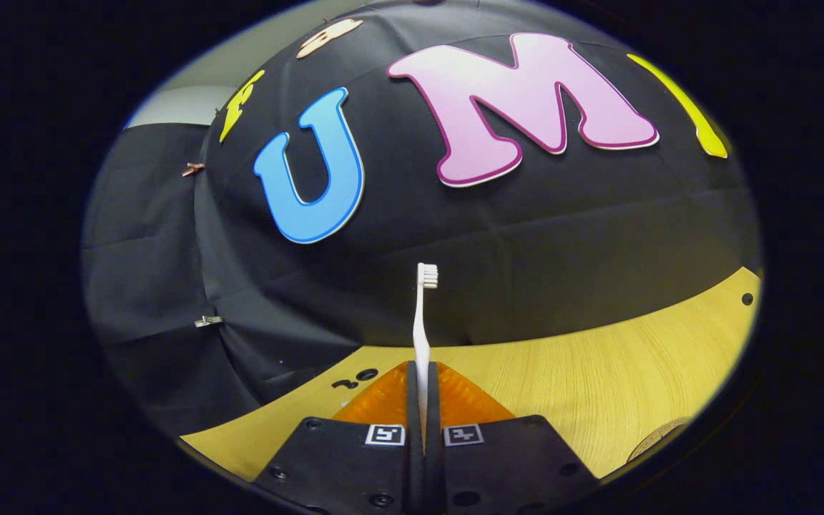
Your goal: Put the toothbrush and toothpaste on the desktop into the cup, then pick up the cup and place it on the coaster on the desktop.
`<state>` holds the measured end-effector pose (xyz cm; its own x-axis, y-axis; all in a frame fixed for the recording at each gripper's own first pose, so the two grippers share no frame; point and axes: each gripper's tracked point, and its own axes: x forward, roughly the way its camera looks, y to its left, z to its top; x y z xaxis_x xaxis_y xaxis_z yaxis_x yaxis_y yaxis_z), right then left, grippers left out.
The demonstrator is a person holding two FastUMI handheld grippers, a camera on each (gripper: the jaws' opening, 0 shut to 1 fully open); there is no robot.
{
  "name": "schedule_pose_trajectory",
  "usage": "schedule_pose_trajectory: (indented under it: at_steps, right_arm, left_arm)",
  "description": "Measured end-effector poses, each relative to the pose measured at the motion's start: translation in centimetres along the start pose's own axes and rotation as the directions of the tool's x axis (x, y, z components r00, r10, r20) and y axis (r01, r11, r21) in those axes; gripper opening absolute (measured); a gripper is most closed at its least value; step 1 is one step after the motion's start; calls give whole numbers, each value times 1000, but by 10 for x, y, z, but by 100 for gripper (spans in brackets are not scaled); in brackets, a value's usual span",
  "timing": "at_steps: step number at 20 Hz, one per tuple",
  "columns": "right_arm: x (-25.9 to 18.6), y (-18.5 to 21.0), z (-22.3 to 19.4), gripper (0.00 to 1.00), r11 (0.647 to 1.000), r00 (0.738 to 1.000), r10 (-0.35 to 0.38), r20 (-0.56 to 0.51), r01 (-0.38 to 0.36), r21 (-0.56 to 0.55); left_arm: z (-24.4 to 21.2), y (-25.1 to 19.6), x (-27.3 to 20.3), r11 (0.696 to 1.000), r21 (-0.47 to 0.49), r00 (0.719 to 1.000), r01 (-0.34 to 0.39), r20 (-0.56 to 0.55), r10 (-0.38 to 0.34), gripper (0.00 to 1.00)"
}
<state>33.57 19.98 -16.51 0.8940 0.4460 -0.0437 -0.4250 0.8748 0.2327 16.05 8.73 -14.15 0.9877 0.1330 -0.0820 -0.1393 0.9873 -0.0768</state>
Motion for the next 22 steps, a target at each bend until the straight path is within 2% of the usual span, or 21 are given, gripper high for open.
schedule_pose_trajectory:
  at_steps: [5,7,8,9,10,11,13,14,16,18,22]
  right_arm:
    - [-7,-9,-15,5,999,999,-33,29,33,-16]
    - [-13,-15,-20,10,998,997,-64,32,64,-8]
    - [-15,-17,-20,16,997,996,-74,39,75,-8]
    - [-19,-20,-20,34,996,995,-83,46,84,-19]
    - [-25,-22,-20,22,995,995,-88,46,90,-37]
    - [-32,-25,-19,70,995,995,-87,43,89,-50]
    - [-45,-42,-19,75,992,993,-111,27,112,-60]
    - [-55,-53,-14,98,990,992,-128,19,129,-61]
    - [-72,-82,-10,98,980,983,-186,5,186,-65]
    - [-89,-112,-5,98,969,972,-235,-12,233,-79]
    - [-128,-177,14,98,930,934,-357,-5,355,-95]
  left_arm:
    - [-19,7,3,1000,-3,1000,-15,-21,15,97]
    - [-25,4,8,1000,7,999,-10,-30,11,97]
    - [-26,1,9,1000,12,999,-6,-32,6,97]
    - [-26,-1,11,1000,15,999,-2,-34,3,97]
    - [-26,-6,14,1000,16,999,4,-35,-3,97]
    - [-24,-12,17,1000,17,999,16,-34,-15,97]
    - [-17,-25,24,998,27,998,53,-35,-52,97]
    - [-12,-32,28,997,40,997,73,-34,-72,97]
    - [4,-46,38,991,68,994,113,-19,-112,97]
    - [17,-68,51,978,99,983,185,-19,-184,97]
    - [23,-95,76,950,118,956,289,-88,-279,97]
